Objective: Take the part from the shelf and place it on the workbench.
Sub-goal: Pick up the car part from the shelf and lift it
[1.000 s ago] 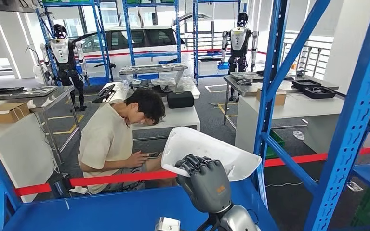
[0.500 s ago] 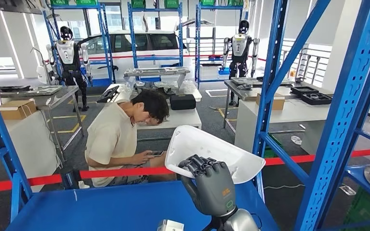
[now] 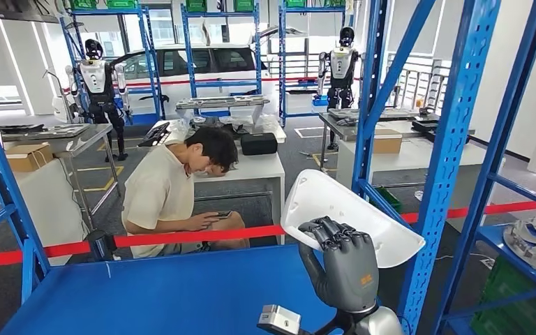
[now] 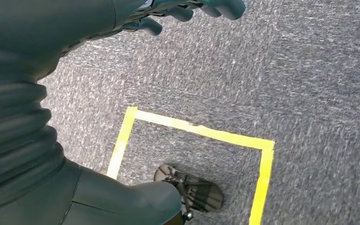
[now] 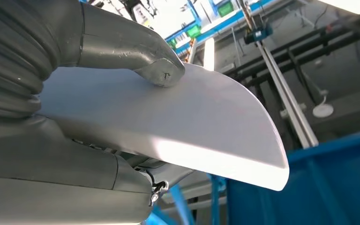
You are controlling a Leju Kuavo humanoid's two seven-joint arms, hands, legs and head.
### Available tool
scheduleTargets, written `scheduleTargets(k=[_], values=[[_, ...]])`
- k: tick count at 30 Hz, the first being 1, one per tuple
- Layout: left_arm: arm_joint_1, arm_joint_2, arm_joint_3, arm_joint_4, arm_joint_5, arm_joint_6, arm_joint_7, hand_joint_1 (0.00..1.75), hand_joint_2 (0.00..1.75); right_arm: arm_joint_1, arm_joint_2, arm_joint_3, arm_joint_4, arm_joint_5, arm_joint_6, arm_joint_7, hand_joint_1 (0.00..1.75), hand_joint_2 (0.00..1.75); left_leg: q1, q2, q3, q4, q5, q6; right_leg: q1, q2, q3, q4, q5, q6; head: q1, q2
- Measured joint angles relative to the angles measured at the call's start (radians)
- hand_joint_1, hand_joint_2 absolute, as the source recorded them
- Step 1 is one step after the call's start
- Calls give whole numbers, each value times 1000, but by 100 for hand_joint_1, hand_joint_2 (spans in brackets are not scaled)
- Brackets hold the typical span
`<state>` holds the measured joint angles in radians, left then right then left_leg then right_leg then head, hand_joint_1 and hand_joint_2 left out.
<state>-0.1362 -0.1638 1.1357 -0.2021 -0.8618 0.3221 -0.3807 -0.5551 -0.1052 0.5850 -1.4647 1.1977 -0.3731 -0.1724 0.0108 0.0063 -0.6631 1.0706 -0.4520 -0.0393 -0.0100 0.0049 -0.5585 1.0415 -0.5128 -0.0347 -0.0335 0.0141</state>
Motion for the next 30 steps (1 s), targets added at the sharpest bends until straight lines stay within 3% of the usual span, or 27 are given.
scheduleTargets(k=[3,4,6,8,10,11,13,14,15,18,19,20,21,22,23,24,26,27,29,30], values=[[-1,-1,0,0,-4,0,0,0,175,-1,1,-12,-4,14,-10,-5,175,175,2,-2,-44,159,-130,-8,1,-2,-35,-2,31,-11,-2,0],[-1,-1,0,0,-8,0,1,0,175,1,1,-17,-5,22,-13,-6,175,175,2,-2,-51,211,-150,-9,3,-2,-49,-1,42,-11,-2,0],[-2,-1,0,0,-16,0,4,0,175,8,1,-23,-9,40,-21,-8,175,175,2,-2,-27,240,-127,-6,6,-2,-79,-1,66,-9,-2,0],[-6,-1,0,0,-19,0,8,0,175,16,1,-30,-19,64,-36,-10,175,175,1,-4,58,146,-85,3,7,-2,-105,0,89,-4,-2,0],[-11,-1,-1,0,-21,0,11,0,175,21,1,-39,-30,89,-58,-9,175,175,-5,-6,156,6,-95,13,8,-3,-120,0,110,6,-2,0],[-13,-1,-1,0,-22,0,12,0,175,23,1,-42,-35,97,-67,-8,175,175,-9,-7,182,-38,-106,18,7,-3,-123,-3,121,12,-2,0],[-14,-1,-1,0,-24,0,14,0,175,28,1,-46,-38,107,-78,-7,175,175,-15,-7,180,-62,-99,31,2,-5,-124,-13,140,26,-2,0],[-13,-1,-1,0,-24,0,15,0,175,32,0,-48,-39,109,-80,-7,175,175,-15,-5,174,-65,-88,40,0,-4,-128,-10,135,32,-2,0],[-13,0,-1,0,-25,0,15,0,175,35,-1,-49,-39,110,-80,-6,175,175,-14,-2,165,-68,-76,49,-1,-3,-136,5,110,37,-1,0],[-13,2,-1,-1,-26,0,15,0,175,39,-2,-54,-39,111,-81,-5,175,175,-13,3,127,-69,-38,66,-2,-2,-178,158,-35,46,0,0],[-13,2,-1,-1,-26,0,15,0,175,41,-2,-56,-39,111,-82,-5,175,175,-13,4,111,-67,-25,66,-2,-2,-188,219,-64,48,0,0],[-12,2,-1,-1,-27,0,15,0,175,44,-2,-57,-39,112,-82,-5,175,175,-14,4,92,-64,-12,66,-2,-2,-186,260,-66,49,0,0],[-12,2,-1,-1,-27,0,16,0,175,46,-3,-58,-39,112,-83,-5,175,175,-14,4,73,-60,0,65,-2,-2,-172,272,-48,49,0,0],[-11,2,-1,0,-27,0,16,0,175,47,-3,-60,-39,113,-84,-5,175,175,-13,4,54,-55,10,62,-2,-2,-139,250,-20,47,0,0],[-11,1,-1,0,-27,0,16,0,175,47,-3,-62,-40,113,-86,-6,175,175,-13,4,36,-48,20,60,-1,-2,-89,196,1,45,0,0],[-11,1,-1,0,-27,0,15,0,175,47,-3,-63,-40,112,-86,-7,175,175,-14,4,22,-42,27,56,1,-2,-33,122,-1,42,0,0],[-11,1,-1,0,-26,0,14,0,175,45,-2,-66,-43,102,-87,-11,175,175,-15,3,6,-34,43,44,6,-2,41,12,-27,33,0,0],[-10,1,-1,0,-24,0,13,0,175,44,-2,-67,-44,93,-87,-15,175,175,-14,3,4,-35,52,37,10,-1,51,-11,-37,28,0,0],[-8,2,-1,0,-19,0,11,0,175,44,-2,-69,-47,72,-82,-20,175,175,-11,2,-1,-36,62,24,9,-2,41,-18,-21,15,0,0],[-6,2,-1,0,-18,0,11,0,175,44,-1,-70,-47,64,-78,-22,175,175,-10,0,-9,-26,45,18,7,-3,33,-20,-9,7,-1,0]])
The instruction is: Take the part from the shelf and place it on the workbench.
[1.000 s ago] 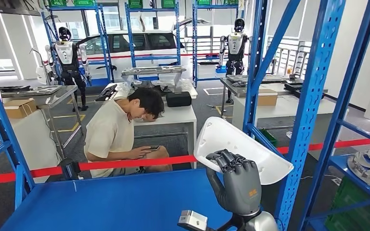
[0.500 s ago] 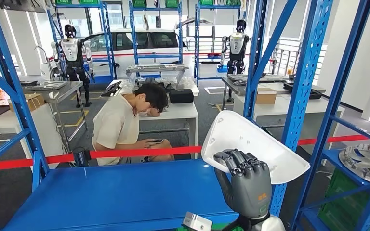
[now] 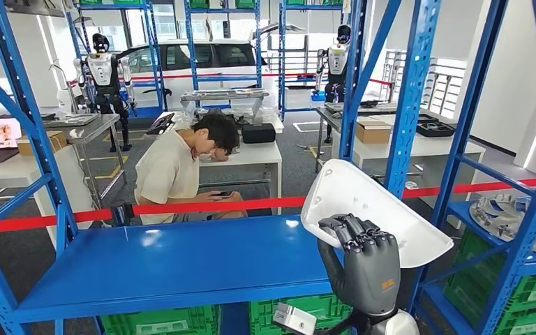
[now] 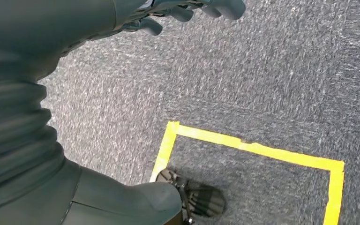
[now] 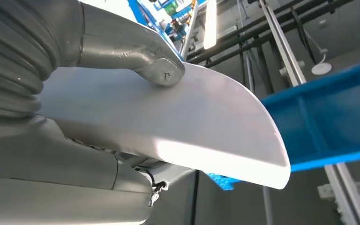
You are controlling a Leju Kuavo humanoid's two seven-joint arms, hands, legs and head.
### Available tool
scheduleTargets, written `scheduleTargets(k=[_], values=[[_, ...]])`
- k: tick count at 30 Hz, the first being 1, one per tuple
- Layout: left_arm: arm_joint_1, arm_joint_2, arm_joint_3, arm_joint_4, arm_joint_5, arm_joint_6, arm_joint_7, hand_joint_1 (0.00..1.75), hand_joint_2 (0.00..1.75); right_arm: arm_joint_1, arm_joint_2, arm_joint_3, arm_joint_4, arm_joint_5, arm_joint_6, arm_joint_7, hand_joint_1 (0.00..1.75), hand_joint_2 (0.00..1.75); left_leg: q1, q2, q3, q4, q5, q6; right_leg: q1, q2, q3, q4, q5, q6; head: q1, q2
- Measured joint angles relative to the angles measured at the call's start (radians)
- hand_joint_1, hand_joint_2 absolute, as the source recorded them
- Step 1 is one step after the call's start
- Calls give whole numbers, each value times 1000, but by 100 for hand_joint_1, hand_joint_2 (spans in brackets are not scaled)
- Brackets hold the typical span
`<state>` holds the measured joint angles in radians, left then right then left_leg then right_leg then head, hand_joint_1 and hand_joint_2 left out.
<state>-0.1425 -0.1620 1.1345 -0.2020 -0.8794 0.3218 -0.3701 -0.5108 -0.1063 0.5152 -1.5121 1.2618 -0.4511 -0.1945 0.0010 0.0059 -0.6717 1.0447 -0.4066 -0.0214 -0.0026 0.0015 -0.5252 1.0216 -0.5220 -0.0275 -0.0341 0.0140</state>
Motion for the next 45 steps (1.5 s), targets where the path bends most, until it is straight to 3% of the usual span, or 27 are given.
scheduleTargets(k=[2,4,5,6,8,9,11,13,15,16,18,20,21,23,25,27,28,30,32,33,35,36,37,39,41,43,45], values=[[2,1,0,0,2,0,-1,0,175,0,2,-1,-2,-11,6,-3,175,175,4,-3,-24,69,-83,-9,-3,-2,-22,-4,25,-11,-1,0],[3,1,0,0,2,0,-1,0,175,1,3,-1,-5,-15,9,-4,175,175,6,-4,-47,190,-170,-17,-3,-2,-53,-3,50,-14,-2,0],[3,1,0,0,2,0,-1,0,175,2,3,-2,-6,-16,10,-5,175,175,7,-4,-50,242,-182,-20,-3,-3,-70,-3,63,-13,-2,0],[3,1,0,0,2,0,-1,0,175,3,4,-2,-6,-16,11,-5,175,175,8,-4,-41,267,-170,-21,-2,-3,-88,-2,76,-11,-2,0],[2,1,0,0,2,0,-1,0,175,3,4,-3,-7,-16,12,-5,175,175,11,-4,23,224,-116,-21,-3,-3,-122,1,102,-5,-2,0],[1,1,0,0,2,0,-2,0,175,4,4,-4,-9,-17,12,-5,175,175,11,-4,80,160,-111,-19,-2,-3,-136,4,113,0,-1,0],[-2,1,0,0,1,0,-2,0,175,3,5,-8,-17,-17,9,-5,175,175,8,-7,180,24,-143,-10,-1,-4,-154,9,132,10,-1,0],[-2,0,0,0,1,0,-3,0,175,5,6,-11,-23,-19,8,-6,175,175,1,-10,206,-34,-163,1,-2,-6,-159,9,148,19,-1,0],[1,0,0,0,0,0,-3,0,175,14,5,-11,-25,-22,10,-6,175,175,-2,-8,191,-35,-149,16,-7,-6,-161,3,162,30,0,0],[2,0,0,0,0,0,-2,0,175,20,4,-12,-26,-23,11,-6,175,175,-2,-6,183,-37,-138,27,-9,-5,-167,8,151,36,0,0],[3,1,0,0,0,0,0,0,175,30,3,-14,-27,-23,12,-5,175,175,-1,0,162,-39,-113,45,-13,-3,-191,68,73,43,1,-1],[3,3,0,-1,-1,0,1,0,175,35,2,-15,-31,-19,12,-5,175,175,-4,2,133,-37,-87,51,-12,-2,-221,195,-29,45,1,-1],[3,3,0,-1,-2,0,1,0,175,38,2,-16,-33,-16,12,-4,175,175,-6,3,115,-36,-73,52,-11,-2,-228,255,-53,45,2,-1],[4,2,0,0,-3,0,3,0,175,44,2,-17,-34,-8,12,-1,175,175,-7,4,79,-30,-49,51,-9,-2,-203,297,-29,41,2,-1],[3,1,0,0,-5,0,5,0,175,46,2,-18,-39,-5,12,3,175,175,-7,4,47,-21,-29,47,-4,-2,-109,204,12,32,2,-1],[3,0,0,0,-8,0,5,0,175,45,2,-19,-48,-5,12,5,175,175,-9,4,29,-13,-14,38,3,-2,-3,60,-6,23,3,-1],[2,0,0,0,-9,0,5,0,175,45,2,-20,-52,-5,12,6,175,175,-9,4,25,-11,-6,32,6,-2,25,16,-22,20,3,-1],[3,0,0,0,-10,-1,4,0,175,45,2,-20,-56,-5,12,6,175,175,-7,4,21,-14,10,19,8,-3,28,-10,-22,12,3,-1],[4,0,0,0,-10,-2,4,0,175,44,2,-21,-56,-5,13,6,175,175,-3,1,10,3,-15,6,6,-6,13,-16,1,-1,3,-1],[4,0,0,0,-10,-2,4,0,175,44,1,-21,-57,-5,14,6,175,175,-2,-1,-1,37,-55,0,4,-8,2,-20,14,-8,2,-1],[4,0,0,0,-10,-3,3,0,175,43,1,-21,-58,-5,15,5,175,175,3,-4,-27,150,-155,-11,4,-8,-26,-19,39,-13,2,-1],[4,0,0,1,-10,-3,2,0,175,44,1,-21,-58,-6,16,5,175,175,5,-4,-35,209,-184,-16,4,-9,-43,-18,52,-12,2,-1],[4,0,0,1,-10,-3,2,0,175,44,1,-21,-58,-6,17,5,175,175,7,-4,-34,249,-187,-20,4,-9,-59,-17,65,-11,2,-1],[4,0,0,1,-10,-4,1,0,175,44,1,-21,-58,-6,19,5,175,175,12,-4,8,244,-139,-24,4,-9,-95,-13,91,-6,2,-1],[2,1,0,0,-11,-7,0,0,175,44,1,-21,-59,-7,20,5,175,175,14,-4,104,131,-110,-24,4,-9,-126,-6,113,3,2,-1],[-1,1,-1,0,-13,-9,0,0,175,42,1,-22,-61,-6,25,7,175,175,10,-7,183,7,-137,-12,4,-11,-146,0,134,15,3,-1],[-2,1,-4,0,-14,-9,1,0,175,41,1,-23,-64,-5,31,7,175,175,2,-10,194,-40,-151,8,-1,-13,-156,-3,157,29,3,-1]])
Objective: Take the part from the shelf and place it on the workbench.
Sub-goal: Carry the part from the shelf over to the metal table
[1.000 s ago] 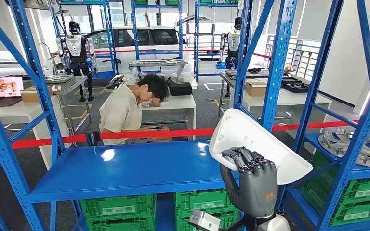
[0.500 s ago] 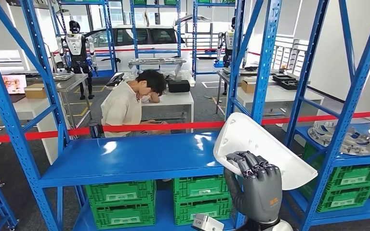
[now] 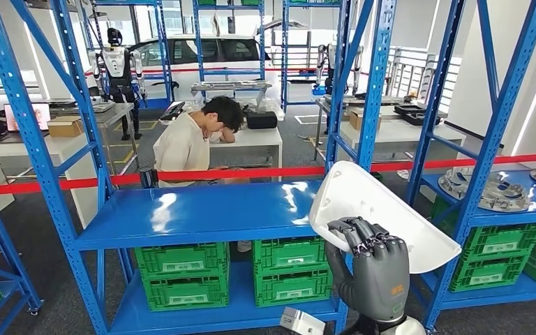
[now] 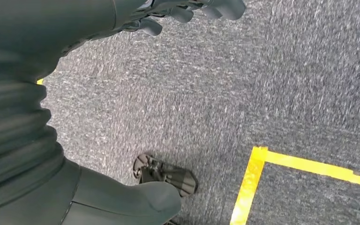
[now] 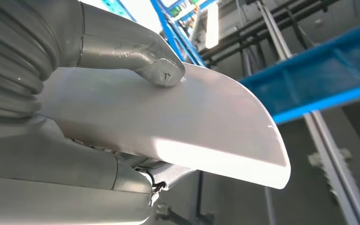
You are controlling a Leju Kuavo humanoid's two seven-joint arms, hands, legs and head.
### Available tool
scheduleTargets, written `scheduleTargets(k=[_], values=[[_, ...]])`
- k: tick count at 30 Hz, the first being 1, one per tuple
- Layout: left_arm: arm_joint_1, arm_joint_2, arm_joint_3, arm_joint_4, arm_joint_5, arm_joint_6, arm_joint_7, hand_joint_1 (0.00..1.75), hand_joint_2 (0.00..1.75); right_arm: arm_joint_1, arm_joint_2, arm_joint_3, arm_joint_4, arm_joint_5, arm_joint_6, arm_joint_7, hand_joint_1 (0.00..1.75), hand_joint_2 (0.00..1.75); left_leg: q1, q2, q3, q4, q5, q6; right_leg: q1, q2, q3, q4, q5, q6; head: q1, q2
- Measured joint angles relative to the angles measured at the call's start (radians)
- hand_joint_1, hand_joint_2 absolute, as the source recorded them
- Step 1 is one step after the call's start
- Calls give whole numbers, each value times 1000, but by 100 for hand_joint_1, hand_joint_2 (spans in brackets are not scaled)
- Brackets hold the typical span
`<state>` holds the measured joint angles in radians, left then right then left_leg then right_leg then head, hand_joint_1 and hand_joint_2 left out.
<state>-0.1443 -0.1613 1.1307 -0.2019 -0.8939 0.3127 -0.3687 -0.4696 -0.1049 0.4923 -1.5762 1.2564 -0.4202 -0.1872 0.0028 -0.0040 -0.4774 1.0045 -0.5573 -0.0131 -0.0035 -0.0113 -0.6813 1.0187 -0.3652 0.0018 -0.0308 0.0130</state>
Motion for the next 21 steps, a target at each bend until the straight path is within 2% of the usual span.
scheduleTargets(k=[1,2,3,4,5,6,7,8,9,10,11,12,13,14,16,17,18,19,21], values=[[1,0,-1,0,0,0,2,0,175,2,0,0,-1,0,2,0,175,175,-2,2,-8,-1,10,10,-4,1,-4,0,2,6,0,0],[3,1,-3,0,0,0,3,0,175,4,-1,0,-1,0,4,0,175,175,-2,4,-16,-3,21,20,-7,2,-12,12,-17,12,-1,0],[3,2,-3,0,0,0,4,0,175,5,-1,0,0,0,5,0,175,175,-1,7,-25,-5,35,29,-9,4,-24,42,-55,16,-1,0],[3,3,-4,0,0,0,5,0,175,6,-2,0,0,0,6,0,175,175,-1,10,-38,-4,48,36,-10,5,-40,95,-109,19,-1,0],[2,4,-4,-1,0,0,6,0,175,6,-2,-1,0,0,7,0,175,175,-2,11,-53,-4,61,39,-10,6,-57,161,-163,22,-1,0],[2,4,-4,-1,0,0,6,0,175,7,-2,-1,0,1,8,0,175,175,-2,12,-69,-2,74,40,-10,6,-68,226,-198,24,0,0],[2,4,-4,-1,0,-1,6,0,175,9,-2,-1,0,1,8,-1,175,175,-3,12,-87,0,86,40,-10,7,-71,276,-210,25,-1,0],[2,4,-5,-1,0,-1,6,0,175,10,-2,-1,0,2,10,-1,175,175,-3,13,-105,3,98,39,-10,7,-59,296,-197,25,0,0],[3,3,-5,0,0,-1,6,0,175,11,-2,-1,0,2,12,-1,175,175,-2,13,-123,7,109,36,-10,7,-31,283,-172,25,0,0],[3,2,-5,0,0,-1,6,0,175,11,-2,-1,0,3,14,-1,175,175,-1,13,-141,12,119,33,-11,7,14,238,-150,23,0,0],[3,2,-5,0,-1,-1,6,0,175,9,-2,-1,-1,5,16,-1,175,175,-1,13,-157,18,128,29,-9,7,74,169,-146,21,0,0],[3,1,-5,0,-1,-1,6,0,175,8,0,-1,-3,6,17,-1,175,175,-2,13,-169,24,137,23,-8,7,127,96,-157,17,0,0],[3,1,-5,0,-1,-1,6,0,175,7,1,-1,-5,7,17,-1,175,175,-2,13,-177,28,145,17,-5,8,165,40,-174,12,0,0],[3,1,-6,0,-1,-1,6,0,175,6,3,-1,-7,8,17,-1,175,175,-2,12,-182,29,154,10,-2,8,183,8,-188,6,0,0],[4,1,-6,0,-1,-1,6,0,175,7,5,0,-9,9,18,-1,175,175,1,12,-186,28,166,-4,-1,7,175,-2,-179,-8,-1,0],[5,1,-6,0,-1,-1,6,0,175,7,6,0,-9,10,18,-1,175,175,2,11,-192,36,154,-10,-2,5,167,-3,-169,-17,-2,0],[6,1,-6,0,-1,-1,6,0,175,7,8,0,-9,10,19,-1,175,175,3,9,-202,59,124,-15,-4,3,158,-5,-158,-26,-2,0],[6,1,-6,0,-1,-1,6,0,175,6,10,0,-9,10,19,-1,175,175,5,8,-216,101,78,-19,-5,2,146,-6,-146,-32,-3,0],[6,0,-6,0,-1,-1,6,0,175,7,12,0,-10,11,19,-1,175,175,5,6,-243,223,-12,-25,-3,2,118,-5,-123,-36,-3,0]])
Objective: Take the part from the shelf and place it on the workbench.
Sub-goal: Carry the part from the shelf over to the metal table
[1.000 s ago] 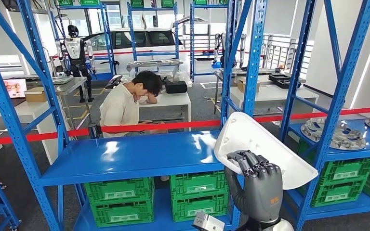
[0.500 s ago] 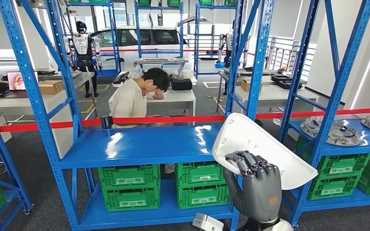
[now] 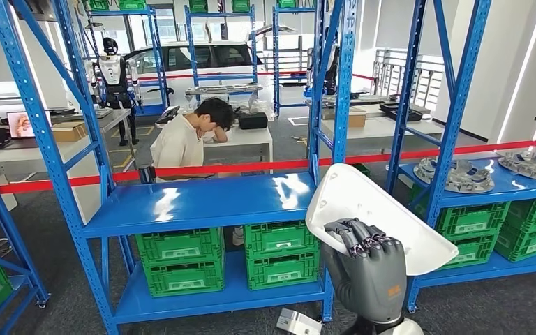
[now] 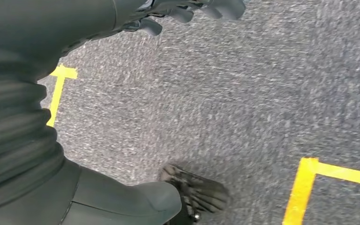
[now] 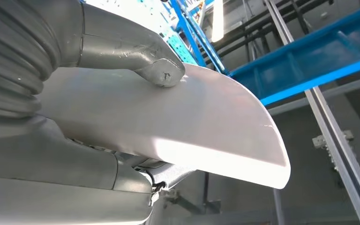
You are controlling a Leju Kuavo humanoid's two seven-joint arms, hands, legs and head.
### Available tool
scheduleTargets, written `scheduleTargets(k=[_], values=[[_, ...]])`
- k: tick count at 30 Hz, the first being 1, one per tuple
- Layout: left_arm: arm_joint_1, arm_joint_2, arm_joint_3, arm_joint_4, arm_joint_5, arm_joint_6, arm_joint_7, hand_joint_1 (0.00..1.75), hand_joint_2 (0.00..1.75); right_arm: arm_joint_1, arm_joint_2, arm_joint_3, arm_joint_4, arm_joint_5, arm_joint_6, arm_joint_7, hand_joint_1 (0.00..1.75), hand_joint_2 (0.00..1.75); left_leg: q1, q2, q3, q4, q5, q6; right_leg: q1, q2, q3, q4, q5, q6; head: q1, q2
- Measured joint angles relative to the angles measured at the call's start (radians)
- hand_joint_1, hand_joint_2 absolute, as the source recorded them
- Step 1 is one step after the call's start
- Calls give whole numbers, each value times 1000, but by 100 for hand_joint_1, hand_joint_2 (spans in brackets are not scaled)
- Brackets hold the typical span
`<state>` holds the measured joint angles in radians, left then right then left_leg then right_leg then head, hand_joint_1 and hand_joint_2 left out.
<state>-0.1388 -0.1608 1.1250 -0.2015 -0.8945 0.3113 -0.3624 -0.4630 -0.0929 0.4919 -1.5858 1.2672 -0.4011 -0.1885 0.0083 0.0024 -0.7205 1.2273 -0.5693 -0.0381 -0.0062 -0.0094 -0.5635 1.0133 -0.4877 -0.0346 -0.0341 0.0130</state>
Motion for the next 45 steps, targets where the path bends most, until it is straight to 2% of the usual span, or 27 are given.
scheduleTargets(k=[1,3,5,7,9,11,12,15,16,17,18,20,22,23,25,27,29,31,32,33,34,36,38,39,41,43,45], values=[[0,0,0,0,0,0,0,0,175,1,0,0,0,0,0,0,175,175,0,0,-5,53,-18,-2,1,0,-15,1,13,0,0,0],[0,0,0,0,0,0,0,0,175,2,1,0,0,0,0,0,175,175,0,0,23,80,10,-1,3,0,-46,3,38,4,0,0],[-1,0,0,0,0,0,0,0,175,2,1,0,0,0,0,0,175,175,0,-1,114,-23,48,5,3,-1,-75,6,61,10,0,0],[-3,0,0,0,0,0,0,0,175,1,1,-1,-1,0,-1,0,175,175,-4,-2,213,-165,32,15,4,-2,-93,9,81,19,0,0],[-4,0,0,0,0,0,0,0,175,0,1,-2,-2,0,-1,-1,175,175,-11,-4,241,-228,16,28,3,-3,-100,5,101,31,1,0],[-1,0,0,0,2,0,0,0,175,1,0,-3,-1,-1,-1,-6,175,175,-11,0,227,-233,33,46,-2,-2,-108,6,103,43,1,0],[0,1,0,0,3,0,0,0,175,1,0,-3,0,-1,0,-9,175,175,-11,2,219,-235,45,55,-3,0,-118,25,77,48,1,0],[0,3,0,-1,4,1,-2,0,175,-1,0,-3,2,-3,0,-16,175,175,-10,7,178,-233,82,69,-5,3,-164,191,-71,57,1,0],[0,3,0,-1,4,1,-3,0,175,-1,0,-3,3,-3,0,-16,175,175,-11,7,162,-230,93,70,-5,3,-173,251,-96,59,1,0],[0,2,0,-1,4,1,-3,0,175,-1,0,-3,5,-4,0,-16,175,175,-11,7,145,-227,103,69,-5,3,-171,287,-98,60,1,0],[1,2,0,0,4,1,-3,0,175,-1,0,-3,7,-4,0,-16,175,175,-10,8,128,-222,113,67,-5,3,-153,290,-81,60,1,0],[1,0,0,0,4,1,-3,0,175,-3,0,-3,9,-5,0,-17,175,175,-9,8,97,-212,129,61,-6,3,-68,198,-37,58,2,0],[0,-1,0,0,4,1,-3,0,175,-6,0,-3,9,-7,-1,-17,175,175,-10,7,75,-202,144,50,-2,5,25,62,-42,50,2,0],[0,-1,0,0,4,1,-3,0,175,-7,0,-3,9,-8,-2,-17,175,175,-10,7,70,-199,151,44,1,6,49,19,-53,45,2,0],[1,0,0,0,3,1,-3,0,175,-7,0,-3,10,-10,-2,-17,175,175,-10,7,64,-202,167,31,4,7,51,-1,-54,31,2,0],[2,0,0,0,3,1,-2,0,175,-8,0,-4,10,-11,-2,-17,175,175,-7,5,50,-185,145,19,1,4,38,-3,-36,15,1,0],[2,0,0,0,3,1,-1,0,175,-9,0,-4,10,-11,-2,-17,175,175,-4,2,22,-100,62,10,-1,1,19,-6,-16,2,-1,0],[2,-1,0,2,3,1,0,0,175,-9,1,-4,10,-11,-2,-17,175,175,-2,2,-5,27,-14,5,1,0,-6,-4,4,-1,-2,0],[2,0,0,2,3,1,0,0,175,-8,1,-4,10,-11,-2,-17,175,175,-2,1,-6,68,-24,3,2,0,-19,-3,14,0,-2,0],[2,0,0,2,3,1,0,0,175,-8,1,-4,10,-11,-2,-17,175,175,-2,1,8,78,-12,4,3,0,-33,-2,24,1,-2,0],[1,0,0,2,3,1,0,0,175,-7,1,-4,10,-11,-2,-17,175,175,-2,1,39,51,12,6,4,1,-46,-1,33,3,-2,0],[0,0,0,2,3,1,0,0,175,-8,1,-4,10,-11,-2,-17,175,175,-3,0,138,-78,47,14,5,1,-67,2,50,9,-2,0],[-2,0,0,2,3,1,-1,0,175,-8,1,-4,10,-11,-2,-17,175,175,-8,-4,214,-197,40,23,6,-1,-79,2,67,18,-1,0],[-2,0,0,2,3,1,-2,0,175,-8,1,-4,10,-11,-2,-17,175,175,-12,-5,226,-225,34,27,5,-2,-83,0,76,23,0,0],[0,-1,0,2,4,1,-4,0,175,-8,0,-4,10,-11,-2,-18,175,175,-14,-4,216,-238,47,39,3,-2,-90,-2,88,33,0,0],[1,0,0,2,4,1,-6,0,175,-8,-2,-4,11,-11,-1,-18,175,175,-10,0,199,-242,68,55,1,2,-110,36,42,43,1,0],[-1,1,0,1,4,1,-8,0,175,-9,-4,-4,11,-12,1,-19,175,175,-10,3,174,-240,89,65,-2,5,-145,152,-56,50,2,0]])
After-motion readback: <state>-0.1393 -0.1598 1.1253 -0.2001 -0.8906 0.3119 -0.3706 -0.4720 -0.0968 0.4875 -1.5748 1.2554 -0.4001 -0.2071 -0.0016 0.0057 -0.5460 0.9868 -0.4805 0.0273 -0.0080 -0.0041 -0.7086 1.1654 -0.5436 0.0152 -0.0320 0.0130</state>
